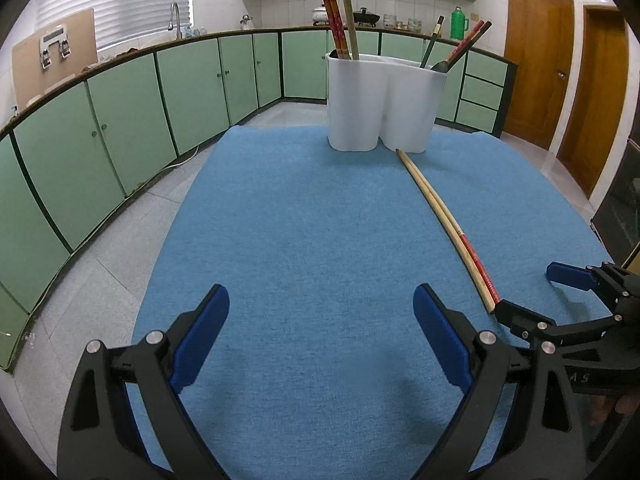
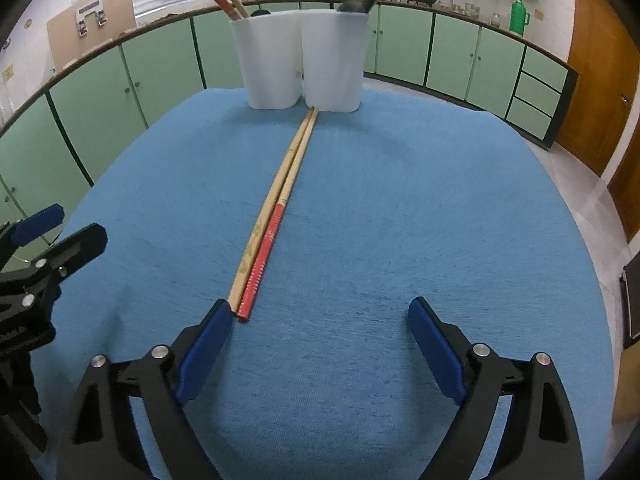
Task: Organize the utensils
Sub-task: 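Grasp a red-tipped chopstick with the right gripper while the left gripper grasps a wooden chopstick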
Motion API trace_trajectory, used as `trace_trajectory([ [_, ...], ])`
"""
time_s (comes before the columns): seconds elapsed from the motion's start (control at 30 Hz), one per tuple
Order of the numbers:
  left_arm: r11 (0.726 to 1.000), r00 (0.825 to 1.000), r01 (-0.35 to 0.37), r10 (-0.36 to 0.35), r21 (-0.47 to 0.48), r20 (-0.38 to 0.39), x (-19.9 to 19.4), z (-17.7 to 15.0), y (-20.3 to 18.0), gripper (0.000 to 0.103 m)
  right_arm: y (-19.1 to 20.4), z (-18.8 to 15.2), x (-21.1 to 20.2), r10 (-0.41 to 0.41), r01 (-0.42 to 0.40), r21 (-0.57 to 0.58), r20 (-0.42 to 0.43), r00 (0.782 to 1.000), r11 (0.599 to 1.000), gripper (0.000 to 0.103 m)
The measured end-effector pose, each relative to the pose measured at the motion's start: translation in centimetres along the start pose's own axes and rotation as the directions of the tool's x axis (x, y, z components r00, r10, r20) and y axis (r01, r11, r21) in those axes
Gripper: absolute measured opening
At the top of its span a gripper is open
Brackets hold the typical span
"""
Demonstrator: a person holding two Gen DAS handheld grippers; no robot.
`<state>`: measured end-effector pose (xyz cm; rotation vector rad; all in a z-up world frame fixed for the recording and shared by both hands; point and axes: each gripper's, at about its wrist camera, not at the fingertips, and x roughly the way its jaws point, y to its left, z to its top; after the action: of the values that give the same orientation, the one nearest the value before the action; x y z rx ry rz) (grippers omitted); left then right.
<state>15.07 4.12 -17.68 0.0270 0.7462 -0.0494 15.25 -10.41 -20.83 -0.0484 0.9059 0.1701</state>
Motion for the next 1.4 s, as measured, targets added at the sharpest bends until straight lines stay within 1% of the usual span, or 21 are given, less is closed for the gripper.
trace_trajectory([
  [0.1, 1.000, 1.000, 0.001, -0.001, 0.000, -0.006, 0.2, 0.0, 0.0, 0.090, -0.5, 0.0, -0.1, -0.004, 0.004, 0.008, -0.002, 1.000, 1.000, 0.087],
  [0.13, 1.000, 1.000, 0.001, -0.001, 0.003, -0.007, 0.2, -0.1, -0.1, 0.090, -0.8, 0.0, -0.1, -0.032, 0.032, 0.007, -0.006, 0.999, 0.999, 0.086],
  [0.2, 1.000, 1.000, 0.002, -0.002, 0.006, -0.009, 0.3, -0.1, -0.1, 0.090, -1.4, 0.0, -0.1, -0.046, 0.047, 0.025, -0.005, 0.999, 0.999, 0.085],
  [0.27, 1.000, 1.000, 0.005, -0.004, 0.007, -0.010, 0.3, -0.1, -0.2, 0.090, -2.1, -0.2, -0.6, -0.034, 0.033, 0.048, 0.007, 0.999, 0.998, 0.083],
  [0.33, 1.000, 1.000, 0.005, -0.005, 0.009, -0.011, 0.3, -0.2, -0.3, 0.090, -2.3, -0.3, -1.0, 0.001, -0.002, 0.051, 0.019, 1.000, 0.999, 0.079],
  [0.43, 1.000, 1.000, 0.007, -0.007, 0.008, -0.011, 0.3, -0.2, -0.5, 0.090, -1.8, -0.7, -1.3, 0.067, -0.068, 0.050, 0.026, 0.997, 0.996, 0.067],
  [0.47, 1.000, 1.000, 0.007, -0.007, 0.008, -0.011, 0.3, -0.2, -0.5, 0.090, -1.6, -0.7, -1.2, 0.075, -0.076, 0.046, 0.024, 0.997, 0.996, 0.062],
  [0.53, 1.000, 1.000, 0.007, -0.007, 0.009, -0.012, 0.3, -0.2, -0.5, 0.090, -0.8, -0.8, -1.1, 0.062, -0.063, 0.025, 0.025, 0.998, 0.998, 0.056],
  [0.6, 1.000, 1.000, 0.006, -0.006, 0.011, -0.012, 0.3, -0.3, -0.6, 0.090, -0.3, -0.6, -1.0, 0.059, -0.059, 0.005, 0.025, 0.998, 0.998, 0.039],
  [0.73, 1.000, 1.000, 0.001, 0.000, 0.012, -0.019, 0.5, -0.3, -0.7, 0.090, -0.1, -0.5, -0.8, 0.064, -0.064, -0.002, 0.024, 0.998, 0.998, 0.020],
  [0.8, 1.000, 1.000, 0.001, -0.001, 0.007, -0.021, 0.6, -0.3, -0.8, 0.090, 0.2, -0.4, -0.7, 0.071, -0.071, -0.013, 0.024, 0.997, 0.997, 0.006],
  [0.9, 1.000, 1.000, 0.007, -0.007, 0.006, -0.024, 0.6, -0.3, -1.1, 0.090, 0.3, -0.4, -0.6, 0.073, -0.072, -0.018, 0.025, 0.997, 0.997, 0.006],
  [1.03, 1.000, 0.999, 0.025, -0.025, 0.013, -0.031, 0.7, -0.4, -2.3, 0.090, -0.5, -0.7, -1.0, 0.072, -0.072, 0.008, 0.033, 0.997, 0.997, 0.006],
  [1.2, 0.998, 0.998, 0.052, -0.051, 0.019, -0.034, 0.7, -0.4, -4.2, 0.090, -2.4, -1.0, -2.2, 0.035, -0.037, 0.023, 0.058, 0.998, 0.999, 0.006],
  [1.37, 0.997, 0.996, 0.077, -0.076, 0.018, -0.047, 1.1, -0.5, -6.3, 0.090, -4.8, -1.1, -3.1, 0.017, -0.022, 0.062, 0.074, 0.997, 0.998, 0.006],
  [1.4, 0.997, 0.996, 0.079, -0.077, 0.021, -0.052, 1.2, -0.5, -6.7, 0.088, -5.2, -1.1, -3.3, 0.016, -0.021, 0.072, 0.077, 0.997, 0.997, 0.006],
])
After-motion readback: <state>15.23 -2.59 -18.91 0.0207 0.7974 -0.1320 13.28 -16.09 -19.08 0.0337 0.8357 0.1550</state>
